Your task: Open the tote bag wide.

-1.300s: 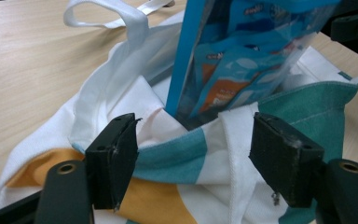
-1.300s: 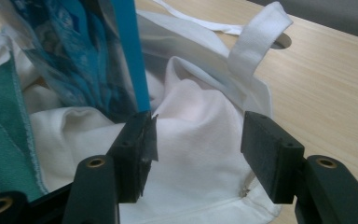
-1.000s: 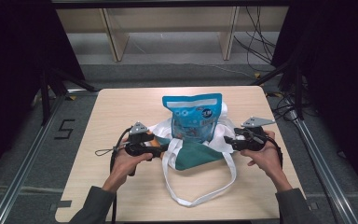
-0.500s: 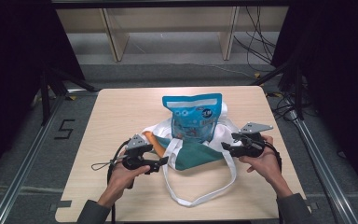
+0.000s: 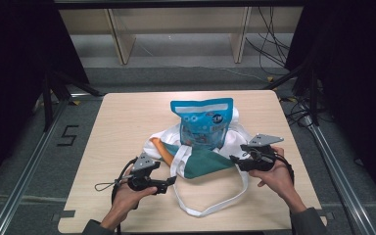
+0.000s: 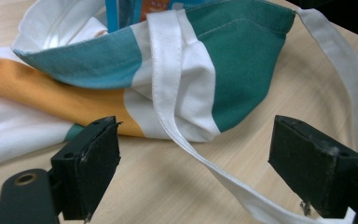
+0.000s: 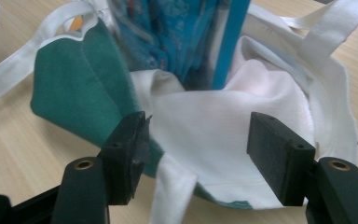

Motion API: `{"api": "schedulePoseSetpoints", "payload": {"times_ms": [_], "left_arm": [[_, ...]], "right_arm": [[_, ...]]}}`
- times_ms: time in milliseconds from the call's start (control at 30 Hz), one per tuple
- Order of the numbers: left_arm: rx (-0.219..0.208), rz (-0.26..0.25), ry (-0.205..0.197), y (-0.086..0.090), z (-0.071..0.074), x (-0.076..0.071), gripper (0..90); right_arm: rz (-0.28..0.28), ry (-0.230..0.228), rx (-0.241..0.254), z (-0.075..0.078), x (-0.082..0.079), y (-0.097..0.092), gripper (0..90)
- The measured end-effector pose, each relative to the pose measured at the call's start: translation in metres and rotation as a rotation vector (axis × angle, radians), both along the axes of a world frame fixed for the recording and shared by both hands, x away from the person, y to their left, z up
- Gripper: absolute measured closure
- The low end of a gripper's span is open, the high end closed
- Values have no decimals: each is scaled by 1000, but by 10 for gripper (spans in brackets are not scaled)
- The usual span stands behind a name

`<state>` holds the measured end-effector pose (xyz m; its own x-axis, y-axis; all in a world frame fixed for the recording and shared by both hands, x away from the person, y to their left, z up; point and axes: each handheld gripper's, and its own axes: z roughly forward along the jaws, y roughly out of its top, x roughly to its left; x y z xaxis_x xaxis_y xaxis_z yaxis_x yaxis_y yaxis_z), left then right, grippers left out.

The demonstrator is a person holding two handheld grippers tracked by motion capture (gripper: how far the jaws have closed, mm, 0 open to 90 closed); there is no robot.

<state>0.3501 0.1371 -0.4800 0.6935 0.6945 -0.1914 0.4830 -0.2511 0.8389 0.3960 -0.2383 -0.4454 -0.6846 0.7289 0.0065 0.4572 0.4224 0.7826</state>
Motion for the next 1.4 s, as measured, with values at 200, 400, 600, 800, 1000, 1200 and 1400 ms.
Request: {"api": "schedulePoseSetpoints", "payload": {"times_ms": [200,400,600,800,1000,1200,1400], "left_arm": [[7,-2,-10,2,-6,-4,155],[1,-13,-12,1,-9,-15,155],[12,-25,-15,5,-11,-31,155],[-2,-4,-19,8,-11,-46,155],[1,-8,-19,10,-12,-56,155],[15,-4,-10,9,-15,-61,155],[37,4,-8,8,-15,-68,158]], "right_arm": [[21,-9,-9,-3,-6,2,382],[47,9,-21,-7,-16,4,376],[45,-3,-36,-13,-37,3,355],[10,-44,2,-10,-62,-12,366],[-13,-41,12,-18,-85,-29,362],[-13,4,-6,-27,-102,-41,351],[-31,41,-1,-34,-112,-47,351]]}}
